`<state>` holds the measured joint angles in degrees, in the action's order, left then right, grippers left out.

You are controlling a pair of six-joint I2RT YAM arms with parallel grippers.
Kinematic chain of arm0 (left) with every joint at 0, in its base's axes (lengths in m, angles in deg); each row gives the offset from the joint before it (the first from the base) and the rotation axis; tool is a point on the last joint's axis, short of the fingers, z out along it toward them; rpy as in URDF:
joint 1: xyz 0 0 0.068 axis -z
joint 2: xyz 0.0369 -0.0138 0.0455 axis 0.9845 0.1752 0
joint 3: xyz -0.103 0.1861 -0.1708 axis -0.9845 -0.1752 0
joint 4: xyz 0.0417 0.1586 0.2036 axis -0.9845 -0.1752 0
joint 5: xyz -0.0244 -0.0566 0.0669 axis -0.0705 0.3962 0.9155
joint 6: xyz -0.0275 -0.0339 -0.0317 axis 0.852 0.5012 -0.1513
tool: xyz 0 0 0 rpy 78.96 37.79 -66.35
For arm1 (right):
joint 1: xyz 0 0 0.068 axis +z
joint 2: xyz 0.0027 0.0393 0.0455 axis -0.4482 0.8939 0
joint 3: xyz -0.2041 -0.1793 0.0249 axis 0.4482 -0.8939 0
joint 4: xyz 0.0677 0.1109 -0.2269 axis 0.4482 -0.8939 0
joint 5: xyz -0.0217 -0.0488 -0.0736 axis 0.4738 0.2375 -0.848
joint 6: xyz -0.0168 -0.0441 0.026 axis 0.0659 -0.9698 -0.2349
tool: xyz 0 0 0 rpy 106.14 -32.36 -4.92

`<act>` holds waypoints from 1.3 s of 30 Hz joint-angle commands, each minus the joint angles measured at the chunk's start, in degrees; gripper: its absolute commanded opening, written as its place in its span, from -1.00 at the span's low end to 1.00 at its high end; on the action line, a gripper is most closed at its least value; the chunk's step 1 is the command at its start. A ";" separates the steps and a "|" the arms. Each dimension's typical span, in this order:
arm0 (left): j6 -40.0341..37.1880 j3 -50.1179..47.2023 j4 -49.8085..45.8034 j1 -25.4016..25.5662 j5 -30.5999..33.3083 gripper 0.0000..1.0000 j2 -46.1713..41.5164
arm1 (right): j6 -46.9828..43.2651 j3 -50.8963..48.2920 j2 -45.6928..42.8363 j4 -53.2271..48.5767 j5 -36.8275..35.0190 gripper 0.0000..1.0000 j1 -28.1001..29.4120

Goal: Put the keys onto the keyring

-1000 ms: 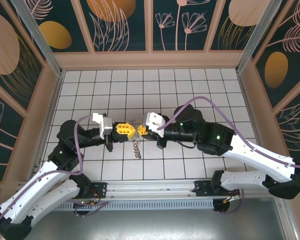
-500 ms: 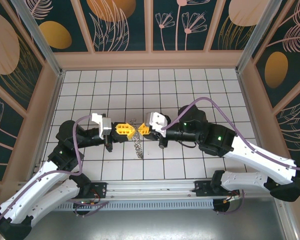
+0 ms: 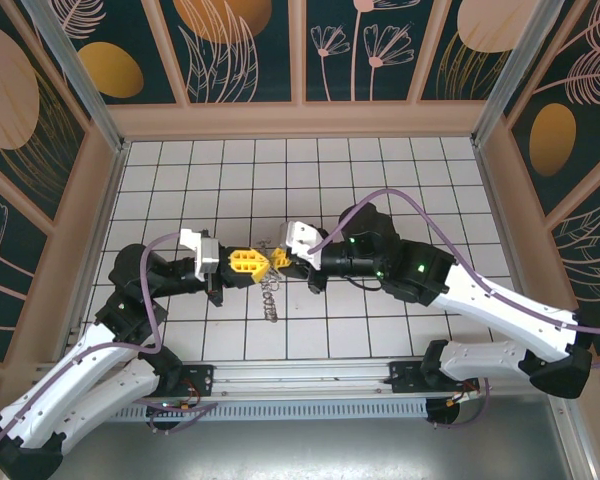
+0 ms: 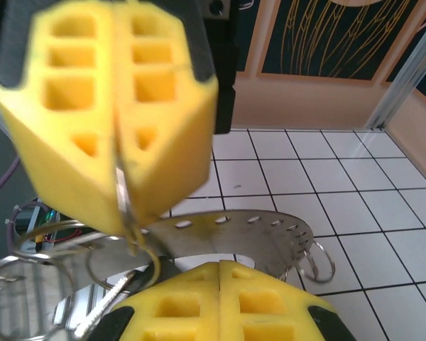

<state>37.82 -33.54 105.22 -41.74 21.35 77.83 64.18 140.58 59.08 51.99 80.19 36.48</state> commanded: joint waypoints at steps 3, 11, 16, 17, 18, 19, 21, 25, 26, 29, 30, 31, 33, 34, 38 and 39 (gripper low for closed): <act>1.51 0.54 4.67 0.06 -2.01 -1.00 -0.79 | 1.01 1.85 -0.22 1.91 1.45 -1.00 -0.36; 1.06 0.88 3.84 0.03 -1.57 -1.00 -1.12 | 1.88 0.13 -3.17 3.01 0.24 -1.00 -0.36; 0.91 1.02 3.26 0.04 -1.21 -1.00 -0.72 | 2.51 -0.90 -5.50 2.69 -2.35 -0.62 -0.36; 0.87 1.07 3.16 0.05 -0.93 -1.00 -0.47 | 2.55 -1.20 -6.19 2.73 -2.91 -0.54 -0.36; 0.84 1.16 3.13 0.04 -0.52 -1.00 -0.21 | 2.47 -1.70 -7.00 2.91 -3.40 -0.49 -0.36; 0.85 1.09 3.21 0.05 -0.06 -1.00 -0.08 | 2.29 -2.22 -7.85 3.30 -3.72 -0.44 -0.35; 0.98 0.79 3.45 0.00 0.89 -1.00 -0.06 | 1.69 -3.75 -9.50 4.70 -4.10 -0.36 -0.36; 0.47 -1.10 3.85 0.03 3.36 -1.00 -0.86 | 1.12 -4.86 -10.41 6.95 -2.52 -0.26 -0.36; 0.81 -1.74 4.57 0.03 3.60 -1.00 -1.11 | 1.11 -4.73 -10.14 7.35 -1.80 -0.23 -0.36; 2.36 -3.02 7.14 0.02 3.33 -1.00 -1.45 | 1.19 -4.86 -9.27 9.01 -0.94 -0.15 -0.36; 2.58 -3.08 7.28 0.05 3.14 -1.00 -1.48 | 1.19 -4.86 -8.98 9.35 -0.78 -0.12 -0.34; 2.67 -2.93 7.37 0.05 2.89 -1.00 -1.46 | 1.17 -4.86 -8.78 9.45 -0.47 -0.11 -0.25; 2.85 -2.41 7.15 -0.01 2.15 -1.00 -1.63 | 1.19 -5.41 -8.82 9.99 0.09 -0.09 -0.23; 2.79 -2.29 6.96 0.04 1.97 -1.00 -1.82 | 1.19 -5.71 -8.94 10.27 0.27 -0.08 -0.23; 3.36 -2.50 7.51 0.04 0.83 -1.00 -2.85 | 1.19 -6.86 -9.69 11.49 1.17 -0.08 -0.01; 3.64 -2.67 7.93 0.05 0.54 -1.00 -2.99 | 1.19 -7.09 -9.82 11.82 1.25 -0.08 0.20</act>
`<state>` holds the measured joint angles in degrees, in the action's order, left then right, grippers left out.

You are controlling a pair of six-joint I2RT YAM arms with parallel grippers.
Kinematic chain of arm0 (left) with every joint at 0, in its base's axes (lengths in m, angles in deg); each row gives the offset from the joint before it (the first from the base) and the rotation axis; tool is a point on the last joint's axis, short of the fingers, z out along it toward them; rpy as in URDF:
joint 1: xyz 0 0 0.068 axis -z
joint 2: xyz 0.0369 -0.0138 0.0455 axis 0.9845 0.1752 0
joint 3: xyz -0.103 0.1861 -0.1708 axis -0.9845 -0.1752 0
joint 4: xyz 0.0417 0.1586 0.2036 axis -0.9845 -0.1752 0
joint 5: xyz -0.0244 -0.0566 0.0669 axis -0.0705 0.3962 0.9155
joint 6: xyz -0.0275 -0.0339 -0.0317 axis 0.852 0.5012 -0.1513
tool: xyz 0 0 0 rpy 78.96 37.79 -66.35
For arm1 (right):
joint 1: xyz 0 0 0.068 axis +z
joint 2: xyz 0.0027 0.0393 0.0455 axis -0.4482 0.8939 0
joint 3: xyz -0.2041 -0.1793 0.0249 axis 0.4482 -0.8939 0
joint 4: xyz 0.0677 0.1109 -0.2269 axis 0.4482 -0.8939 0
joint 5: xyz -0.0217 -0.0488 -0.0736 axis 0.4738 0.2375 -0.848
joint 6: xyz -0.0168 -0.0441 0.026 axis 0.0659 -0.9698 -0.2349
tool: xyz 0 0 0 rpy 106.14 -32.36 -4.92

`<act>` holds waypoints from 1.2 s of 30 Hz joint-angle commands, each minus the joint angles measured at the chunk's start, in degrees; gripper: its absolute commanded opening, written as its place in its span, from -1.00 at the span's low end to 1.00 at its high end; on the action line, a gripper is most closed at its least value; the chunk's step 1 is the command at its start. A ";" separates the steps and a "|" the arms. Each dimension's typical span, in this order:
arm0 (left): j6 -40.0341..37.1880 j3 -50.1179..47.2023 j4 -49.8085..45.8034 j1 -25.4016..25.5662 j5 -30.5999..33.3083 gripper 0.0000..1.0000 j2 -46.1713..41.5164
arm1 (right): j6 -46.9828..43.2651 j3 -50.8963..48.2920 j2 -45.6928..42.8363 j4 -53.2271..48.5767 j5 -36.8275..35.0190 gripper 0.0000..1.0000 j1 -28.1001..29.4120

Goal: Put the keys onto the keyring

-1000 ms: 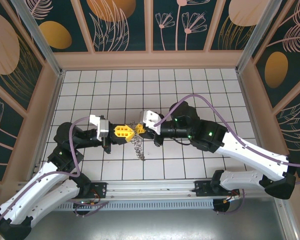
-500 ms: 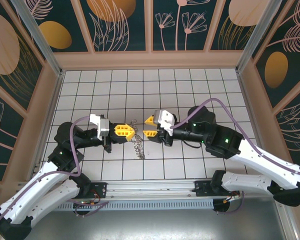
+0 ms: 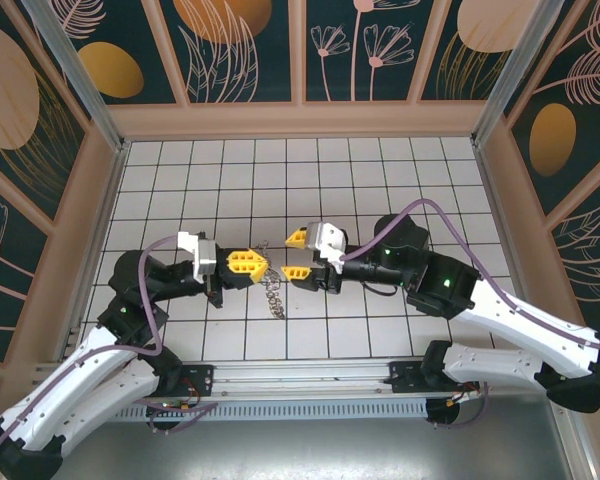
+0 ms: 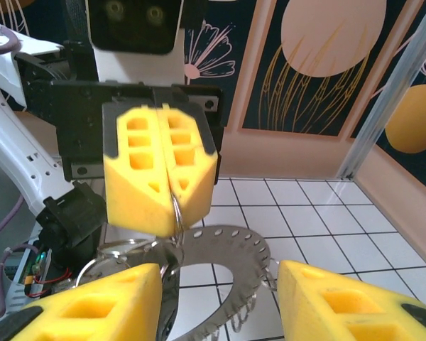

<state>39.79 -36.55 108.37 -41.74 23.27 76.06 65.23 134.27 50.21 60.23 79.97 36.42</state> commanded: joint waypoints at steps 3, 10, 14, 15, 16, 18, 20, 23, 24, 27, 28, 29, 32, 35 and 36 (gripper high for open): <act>2.17 0.30 5.20 0.04 -1.72 -1.00 -1.73 | -0.19 -1.77 -1.57 4.69 1.74 -0.09 0.67; 3.62 1.62 5.76 0.06 -2.41 -1.00 -1.52 | -0.88 -3.80 -2.18 6.35 2.81 -0.12 0.94; 3.78 1.69 5.94 0.04 -2.22 -1.00 -1.29 | -0.66 -4.65 -2.77 8.38 5.13 -0.13 0.95; 3.88 1.71 5.98 0.03 -2.13 -1.00 -1.14 | -0.57 -4.77 -2.79 8.71 5.53 -0.14 0.96; 3.81 1.69 6.05 0.00 -2.26 -1.00 -1.12 | -0.42 -4.88 -2.93 9.18 5.92 -0.15 0.96; 3.76 1.74 5.93 0.01 -2.20 -1.00 -1.01 | 0.03 -5.16 -2.88 10.07 6.86 -0.21 0.96; 3.63 1.77 5.81 0.06 -2.16 -1.00 -1.03 | 0.62 -5.71 -2.90 11.50 7.56 -0.26 0.94; 3.41 1.69 5.50 0.01 -2.29 -1.00 -1.10 | 1.09 -5.96 -2.55 12.98 8.07 -0.34 0.96; 3.38 1.63 5.46 0.03 -2.29 -1.00 -1.08 | 1.09 -5.85 -2.36 13.22 8.20 -0.35 0.96; 3.36 1.53 5.59 0.06 -2.53 -1.00 -1.16 | 1.20 -4.95 -1.19 13.22 8.73 -0.36 0.94; 3.33 1.54 5.65 0.05 -2.63 -1.00 -1.20 | 1.19 -4.79 -0.88 13.11 8.97 -0.36 0.94; 3.36 1.54 5.67 0.00 -2.68 -1.00 -1.20 | 1.20 -4.52 -0.46 13.01 9.17 -0.37 0.96; 3.36 1.54 5.67 0.05 -2.97 -1.00 -1.15 | 1.31 -4.09 0.44 13.41 9.98 -0.39 0.96; 3.53 1.42 5.99 0.04 -3.08 -1.00 -1.11 | 1.44 -3.82 1.23 13.77 10.19 -0.41 1.03; 3.60 1.45 6.15 0.05 -3.21 -1.00 -1.11 | 1.41 -3.72 1.42 13.74 10.10 -0.42 1.03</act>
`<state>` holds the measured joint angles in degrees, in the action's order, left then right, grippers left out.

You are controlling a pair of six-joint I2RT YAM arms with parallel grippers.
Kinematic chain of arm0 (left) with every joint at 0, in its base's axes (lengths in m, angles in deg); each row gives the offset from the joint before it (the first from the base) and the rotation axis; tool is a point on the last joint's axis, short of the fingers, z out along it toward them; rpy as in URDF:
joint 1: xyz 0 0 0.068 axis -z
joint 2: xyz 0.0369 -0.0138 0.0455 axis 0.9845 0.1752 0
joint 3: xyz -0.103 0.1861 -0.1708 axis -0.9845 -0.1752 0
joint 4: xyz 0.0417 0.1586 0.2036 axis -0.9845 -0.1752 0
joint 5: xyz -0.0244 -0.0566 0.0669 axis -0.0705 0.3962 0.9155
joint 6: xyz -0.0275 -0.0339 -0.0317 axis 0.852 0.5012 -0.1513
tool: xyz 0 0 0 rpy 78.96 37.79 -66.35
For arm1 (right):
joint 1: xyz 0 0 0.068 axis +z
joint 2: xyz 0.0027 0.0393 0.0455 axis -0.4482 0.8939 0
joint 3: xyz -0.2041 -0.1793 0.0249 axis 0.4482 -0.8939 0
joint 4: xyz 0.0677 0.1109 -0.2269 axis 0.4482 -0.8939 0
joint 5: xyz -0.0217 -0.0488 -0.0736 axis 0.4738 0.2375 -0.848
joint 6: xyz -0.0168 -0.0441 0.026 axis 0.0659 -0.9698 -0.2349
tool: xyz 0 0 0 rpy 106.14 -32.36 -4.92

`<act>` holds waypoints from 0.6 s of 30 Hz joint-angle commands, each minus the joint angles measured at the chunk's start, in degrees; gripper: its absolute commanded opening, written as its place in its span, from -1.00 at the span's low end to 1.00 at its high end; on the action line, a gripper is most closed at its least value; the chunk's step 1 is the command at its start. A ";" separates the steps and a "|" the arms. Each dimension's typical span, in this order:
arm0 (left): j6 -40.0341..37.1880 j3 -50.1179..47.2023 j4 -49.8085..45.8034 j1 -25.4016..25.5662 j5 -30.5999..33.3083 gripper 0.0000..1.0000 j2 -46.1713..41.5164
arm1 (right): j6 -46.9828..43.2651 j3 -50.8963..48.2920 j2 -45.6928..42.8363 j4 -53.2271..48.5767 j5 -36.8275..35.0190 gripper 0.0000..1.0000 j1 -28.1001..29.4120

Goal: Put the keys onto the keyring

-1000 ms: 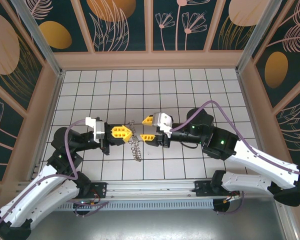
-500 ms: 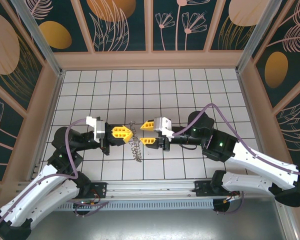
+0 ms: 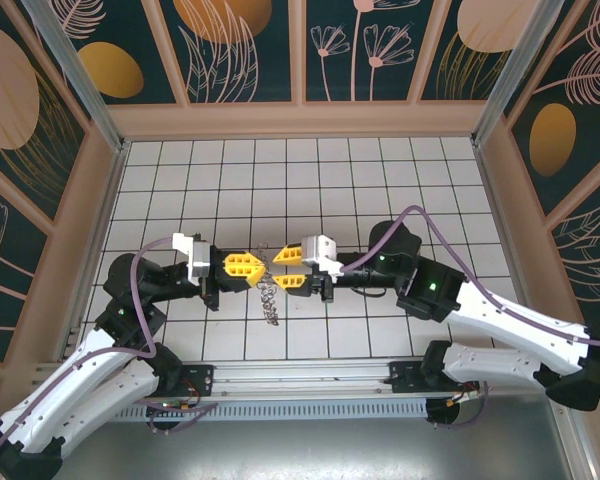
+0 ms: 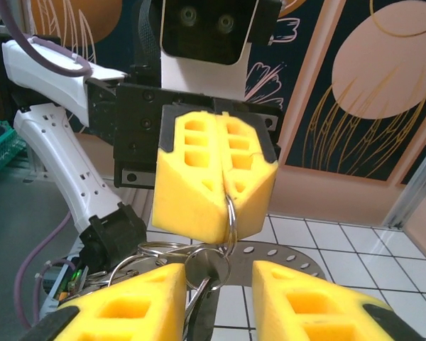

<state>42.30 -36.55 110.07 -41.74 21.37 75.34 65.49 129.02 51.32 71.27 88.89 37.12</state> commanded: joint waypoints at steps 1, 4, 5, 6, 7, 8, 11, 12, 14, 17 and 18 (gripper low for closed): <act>1.21 1.43 4.62 0.05 -1.39 -1.00 -0.28 | 1.17 1.52 0.45 2.68 1.18 -0.42 0.33; 1.28 1.32 4.74 0.06 -1.53 -1.00 -0.04 | 1.29 1.52 0.66 3.15 1.51 -0.43 0.41; 1.27 1.30 4.74 0.03 -1.58 -1.00 0.04 | 1.29 1.56 0.75 3.40 1.66 -0.44 0.41; 1.28 1.27 4.76 -0.01 -1.54 -1.00 0.13 | 1.37 1.60 0.82 3.59 1.82 -0.44 0.41; 1.29 1.28 4.80 0.01 -1.66 -1.00 0.28 | 1.38 1.67 0.98 3.70 1.84 -0.44 0.41; 1.35 1.28 4.80 0.06 -1.79 -1.00 0.41 | 1.38 1.61 1.09 3.86 1.90 -0.45 0.50; 1.38 1.28 5.03 0.06 -1.81 -1.00 0.65 | 1.38 1.63 1.32 4.34 1.88 -0.47 0.50; 1.37 1.25 5.07 0.02 -1.84 -1.00 0.66 | 1.37 1.61 1.42 4.39 1.88 -0.48 0.50; 1.37 1.19 4.98 0.04 -1.92 -1.00 0.75 | 1.29 1.70 1.45 4.70 1.80 -0.49 0.51; 1.42 1.10 5.13 0.06 -2.06 -1.00 0.75 | 1.29 1.95 1.88 4.70 1.79 -0.53 0.53; 1.46 1.00 5.11 0.01 -2.04 -1.00 0.75 | 1.28 2.04 2.08 4.59 1.88 -0.56 0.51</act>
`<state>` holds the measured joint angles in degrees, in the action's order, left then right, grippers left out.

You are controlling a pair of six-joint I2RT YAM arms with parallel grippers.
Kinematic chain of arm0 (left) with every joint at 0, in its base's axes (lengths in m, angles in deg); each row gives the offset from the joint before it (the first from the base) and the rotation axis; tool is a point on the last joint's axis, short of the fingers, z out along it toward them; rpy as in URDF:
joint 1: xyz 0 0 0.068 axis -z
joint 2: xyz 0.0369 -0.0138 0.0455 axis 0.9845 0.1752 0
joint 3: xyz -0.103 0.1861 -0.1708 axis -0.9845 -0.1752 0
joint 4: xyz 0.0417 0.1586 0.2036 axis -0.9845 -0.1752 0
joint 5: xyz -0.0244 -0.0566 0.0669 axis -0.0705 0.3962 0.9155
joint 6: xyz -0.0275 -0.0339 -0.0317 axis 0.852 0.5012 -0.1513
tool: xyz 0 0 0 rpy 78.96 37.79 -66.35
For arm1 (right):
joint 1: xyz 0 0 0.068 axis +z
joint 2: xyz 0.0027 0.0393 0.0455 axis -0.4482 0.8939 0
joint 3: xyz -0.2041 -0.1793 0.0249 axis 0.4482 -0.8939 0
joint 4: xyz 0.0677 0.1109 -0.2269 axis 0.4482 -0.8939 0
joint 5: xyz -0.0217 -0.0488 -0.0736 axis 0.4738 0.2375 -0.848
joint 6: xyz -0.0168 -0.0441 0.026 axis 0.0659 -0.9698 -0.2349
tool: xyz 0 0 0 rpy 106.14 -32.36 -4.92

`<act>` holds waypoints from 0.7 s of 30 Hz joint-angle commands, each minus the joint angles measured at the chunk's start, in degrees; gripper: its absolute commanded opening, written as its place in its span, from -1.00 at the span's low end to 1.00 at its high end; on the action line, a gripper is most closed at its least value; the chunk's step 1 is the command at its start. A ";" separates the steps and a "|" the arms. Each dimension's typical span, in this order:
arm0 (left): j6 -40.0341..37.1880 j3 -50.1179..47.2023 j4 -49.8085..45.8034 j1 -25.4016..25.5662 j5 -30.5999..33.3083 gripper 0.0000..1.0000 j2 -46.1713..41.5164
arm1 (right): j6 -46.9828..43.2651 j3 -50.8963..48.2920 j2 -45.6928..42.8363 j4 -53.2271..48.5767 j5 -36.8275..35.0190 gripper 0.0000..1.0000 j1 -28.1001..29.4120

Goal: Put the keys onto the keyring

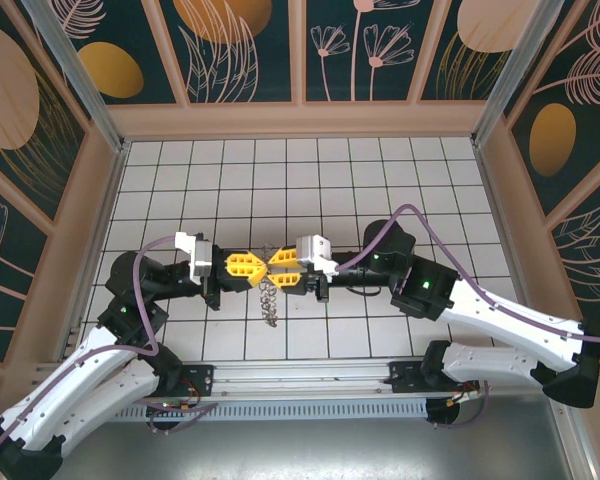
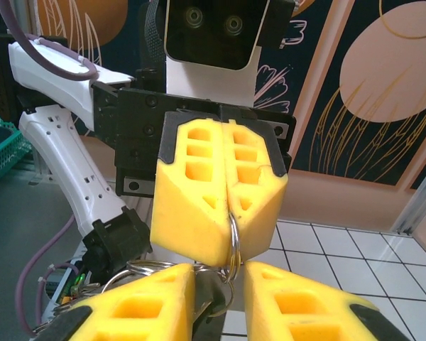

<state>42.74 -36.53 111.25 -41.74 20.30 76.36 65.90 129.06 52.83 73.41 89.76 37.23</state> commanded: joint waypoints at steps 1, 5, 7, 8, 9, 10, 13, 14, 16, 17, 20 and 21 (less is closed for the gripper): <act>1.02 0.97 3.98 0.05 -0.91 -1.00 -0.26 | 0.78 2.13 0.72 2.47 1.01 -0.58 0.42; 0.91 0.90 3.91 0.01 -0.98 -1.00 -0.19 | 0.69 2.65 1.48 2.36 0.84 -0.77 0.46; 0.67 0.89 3.59 0.05 -1.01 -1.00 -0.04 | 0.63 3.02 1.61 2.23 0.33 -0.87 0.42; 0.42 0.99 3.15 0.01 -1.00 -1.00 0.05 | 0.61 3.20 1.68 2.11 0.22 -0.92 0.41; 0.09 1.12 2.74 0.00 -0.86 -1.00 0.07 | 0.54 3.32 1.59 2.01 0.17 -0.96 0.39; -0.27 1.21 2.23 0.06 -0.88 -1.00 0.21 | 0.53 3.51 1.60 2.05 0.13 -1.00 0.45; -1.39 1.73 0.18 0.02 -0.51 -1.00 0.33 | 0.30 4.29 1.68 0.91 0.05 -1.00 0.31; -2.04 2.09 -1.06 0.01 -0.33 -1.00 0.48 | 0.21 4.44 1.73 0.47 -0.18 -1.00 0.31; -3.53 2.80 -3.94 0.01 0.26 -1.00 0.61 | 0.08 4.80 1.61 -0.36 -0.56 -1.00 0.31; -4.40 3.26 -5.41 0.01 0.73 -1.00 0.65 | 0.07 5.04 1.54 -1.05 -0.77 -1.00 0.31; -6.77 4.17 -9.82 0.01 2.72 -1.00 0.60 | -0.17 6.15 1.78 -3.67 -1.64 -1.00 0.27; -7.71 4.52 -11.46 -0.01 3.60 -0.97 0.72 | -0.37 6.60 1.89 -4.65 -2.14 -1.00 0.29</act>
<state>38.54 -33.89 105.88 -41.74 21.52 76.39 66.67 132.41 54.12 69.24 88.67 37.21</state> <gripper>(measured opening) 0.045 0.039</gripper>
